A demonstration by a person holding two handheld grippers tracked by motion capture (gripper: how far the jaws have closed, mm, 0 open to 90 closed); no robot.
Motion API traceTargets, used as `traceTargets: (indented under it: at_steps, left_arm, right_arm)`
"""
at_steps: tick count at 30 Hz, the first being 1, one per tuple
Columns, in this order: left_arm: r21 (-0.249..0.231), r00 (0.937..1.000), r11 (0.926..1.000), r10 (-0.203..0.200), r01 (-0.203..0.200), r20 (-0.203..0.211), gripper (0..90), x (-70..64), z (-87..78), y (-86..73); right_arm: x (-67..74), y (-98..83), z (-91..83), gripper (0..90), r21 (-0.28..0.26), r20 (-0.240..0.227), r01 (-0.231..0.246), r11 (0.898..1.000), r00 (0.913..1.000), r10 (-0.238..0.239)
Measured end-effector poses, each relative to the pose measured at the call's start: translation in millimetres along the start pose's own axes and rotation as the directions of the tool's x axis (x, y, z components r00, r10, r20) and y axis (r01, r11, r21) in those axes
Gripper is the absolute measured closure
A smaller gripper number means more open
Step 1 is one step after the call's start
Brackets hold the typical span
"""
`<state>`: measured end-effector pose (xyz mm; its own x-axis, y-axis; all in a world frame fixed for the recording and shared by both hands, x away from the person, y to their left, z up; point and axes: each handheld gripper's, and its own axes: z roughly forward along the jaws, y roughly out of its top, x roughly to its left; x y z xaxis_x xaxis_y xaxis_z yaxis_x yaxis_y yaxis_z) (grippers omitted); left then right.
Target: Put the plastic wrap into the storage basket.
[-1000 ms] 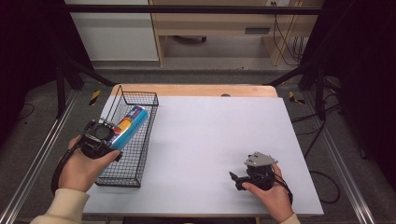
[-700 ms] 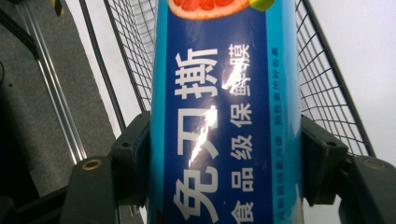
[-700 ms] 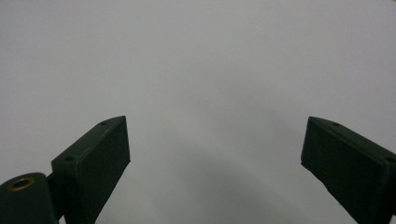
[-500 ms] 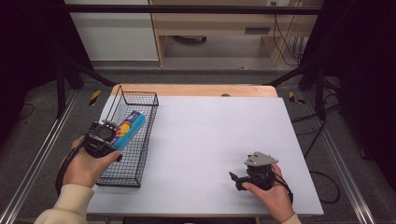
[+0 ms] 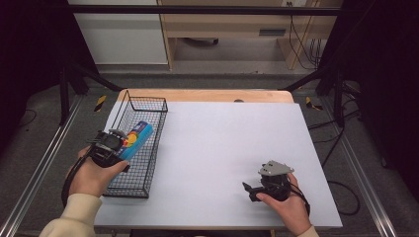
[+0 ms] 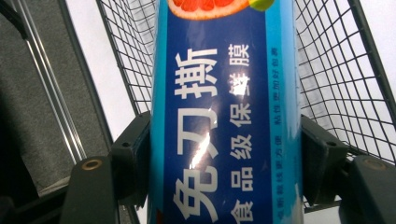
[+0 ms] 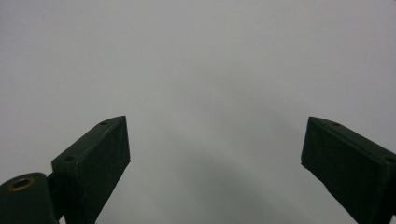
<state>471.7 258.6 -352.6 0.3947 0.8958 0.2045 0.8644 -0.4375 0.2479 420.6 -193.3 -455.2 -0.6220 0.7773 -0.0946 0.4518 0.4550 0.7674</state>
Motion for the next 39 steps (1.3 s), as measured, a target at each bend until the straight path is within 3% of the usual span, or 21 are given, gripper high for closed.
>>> traceTargets:
  at_steps: [15,39]
  left_arm:
    - [0.05,0.9995,0.9983,0.029,-0.029,0.01,31.9,-1.6,10.0,4.2]
    - [0.108,0.9987,0.9932,0.04,-0.043,0.032,31.8,0.6,19.9,7.1]
  right_arm:
    - [0.5,-0.7,1.7,8.4,0.007,-0.005,0.005,1.0,1.0,-0.005]
    - [1.2,-1.5,3.8,8.3,0.022,-0.009,0.008,1.0,0.9999,-0.008]
